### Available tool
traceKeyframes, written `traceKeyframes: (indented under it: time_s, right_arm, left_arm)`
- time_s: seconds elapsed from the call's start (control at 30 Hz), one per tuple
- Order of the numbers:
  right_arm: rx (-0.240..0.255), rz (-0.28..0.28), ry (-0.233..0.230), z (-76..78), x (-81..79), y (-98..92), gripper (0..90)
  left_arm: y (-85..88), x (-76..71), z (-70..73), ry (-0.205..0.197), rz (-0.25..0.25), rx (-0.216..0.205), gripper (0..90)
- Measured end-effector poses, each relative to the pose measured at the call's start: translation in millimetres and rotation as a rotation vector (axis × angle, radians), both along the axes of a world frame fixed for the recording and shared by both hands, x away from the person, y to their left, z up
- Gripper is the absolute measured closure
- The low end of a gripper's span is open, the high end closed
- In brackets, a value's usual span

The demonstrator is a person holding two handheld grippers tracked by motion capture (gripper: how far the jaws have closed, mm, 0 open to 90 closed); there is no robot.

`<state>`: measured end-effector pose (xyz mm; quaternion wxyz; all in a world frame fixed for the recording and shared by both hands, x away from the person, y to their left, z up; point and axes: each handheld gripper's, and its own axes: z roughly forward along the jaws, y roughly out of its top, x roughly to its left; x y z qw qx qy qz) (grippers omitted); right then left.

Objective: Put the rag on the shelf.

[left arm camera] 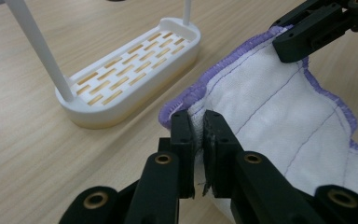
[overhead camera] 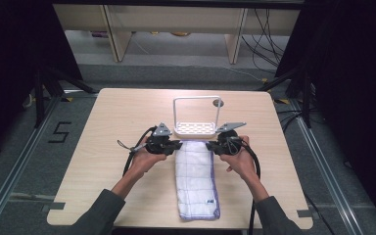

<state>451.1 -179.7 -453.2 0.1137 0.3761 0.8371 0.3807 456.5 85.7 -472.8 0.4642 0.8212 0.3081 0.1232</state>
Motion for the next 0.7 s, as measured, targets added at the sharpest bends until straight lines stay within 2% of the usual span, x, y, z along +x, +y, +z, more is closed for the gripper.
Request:
traceKeyframes:
  time_s: [0.03,0.07,0.13,0.2,0.23,0.27,0.3,0.33,0.4,0.47,0.5,0.53,0.57,0.6,0.63,0.67,0.7]
  right_arm:
    - [0.0,0.0,0.0,0.0,0.0,0.0,83.1]
    - [0.001,0.007,0.0,6.0,-4.3,-1.0,83.2]
    - [0.024,0.005,-0.025,9.8,-8.2,-0.6,83.2]
    - [0.009,0.019,-0.016,14.1,-9.8,-2.1,83.2]
    - [0.015,0.024,-0.032,19.1,-11.7,-4.9,83.2]
    - [0.024,0.015,-0.016,22.5,-14.6,-5.2,83.2]
    - [0.019,0.027,-0.051,24.0,-14.2,-7.3,83.2]
    - [0.028,0.029,-0.039,26.6,-16.5,-7.7,83.2]
    - [0.031,0.029,-0.052,31.3,-18.8,-10.4,83.2]
    - [0.048,0.042,-0.057,36.0,-22.1,-11.3,83.2]
    - [0.042,0.049,-0.069,39.2,-22.6,-13.0,83.3]
    - [0.065,0.041,-0.065,43.9,-25.7,-12.7,83.3]
    - [0.069,0.055,-0.081,48.3,-26.3,-13.0,83.4]
    - [0.061,0.054,-0.093,54.0,-28.1,-13.1,83.4]
    - [0.06,0.052,-0.098,59.8,-31.2,-11.7,83.4]
    - [0.06,0.052,-0.098,59.8,-31.2,-11.7,83.4]
    - [0.059,0.069,-0.134,73.1,-34.6,-11.8,83.5]
  left_arm:
    - [0.0,0.0,0.0,0.0,0.0,0.0,82.9]
    - [0.8,-2.7,5.5,-0.016,-0.003,-0.01,83.0]
    - [1.0,-4.6,11.5,-0.033,-0.009,-0.015,83.2]
    - [1.3,-5.4,14.2,-0.032,-0.014,-0.024,83.3]
    - [0.9,-8.0,20.8,-0.036,-0.021,-0.032,83.3]
    - [0.4,-9.6,24.2,-0.045,-0.025,-0.04,83.3]
    - [-0.1,-11.1,28.6,-0.051,-0.031,-0.045,83.3]
    - [-0.1,-11.1,28.6,-0.051,-0.031,-0.045,83.3]
    - [0.5,-16.4,41.5,-0.074,-0.05,-0.058,83.4]
    - [1.5,-19.4,49.4,-0.085,-0.06,-0.046,83.4]
    - [2.3,-21.4,55.2,-0.089,-0.063,-0.054,83.4]
    - [2.8,-23.4,60.7,-0.083,-0.059,-0.066,83.5]
    - [3.2,-25.2,66.7,-0.087,-0.065,-0.075,83.6]
    - [2.5,-28.1,72.9,-0.098,-0.063,-0.084,83.6]
    - [2.5,-28.1,72.9,-0.098,-0.063,-0.084,83.6]
    - [2.6,-31.2,79.6,-0.114,-0.064,-0.079,83.6]
    - [3.7,-36.8,92.9,-0.128,-0.072,-0.078,83.7]
